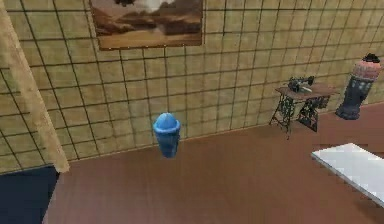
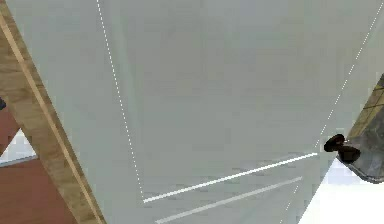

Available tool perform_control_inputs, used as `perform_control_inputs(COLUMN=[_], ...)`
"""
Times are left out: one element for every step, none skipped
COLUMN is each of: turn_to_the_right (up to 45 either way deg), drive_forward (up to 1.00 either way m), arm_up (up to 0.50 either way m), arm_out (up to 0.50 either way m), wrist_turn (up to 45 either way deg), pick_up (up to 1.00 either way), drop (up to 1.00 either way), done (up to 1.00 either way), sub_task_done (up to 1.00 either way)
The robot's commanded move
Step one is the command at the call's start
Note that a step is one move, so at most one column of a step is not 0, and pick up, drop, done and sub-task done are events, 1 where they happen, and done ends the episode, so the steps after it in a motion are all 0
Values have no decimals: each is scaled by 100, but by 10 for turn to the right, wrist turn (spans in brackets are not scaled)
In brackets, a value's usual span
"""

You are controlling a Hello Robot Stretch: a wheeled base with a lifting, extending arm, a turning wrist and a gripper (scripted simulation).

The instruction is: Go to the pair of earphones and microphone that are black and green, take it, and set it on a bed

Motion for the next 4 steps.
perform_control_inputs(turn_to_the_right=[-90,0,-360,0], drive_forward=[0,15,0,100], arm_up=[0,0,0,0], arm_out=[0,0,0,0], wrist_turn=[0,0,0,0], pick_up=[0,0,0,0], drop=[0,0,0,0], done=[0,0,0,0], sub_task_done=[0,0,0,0])
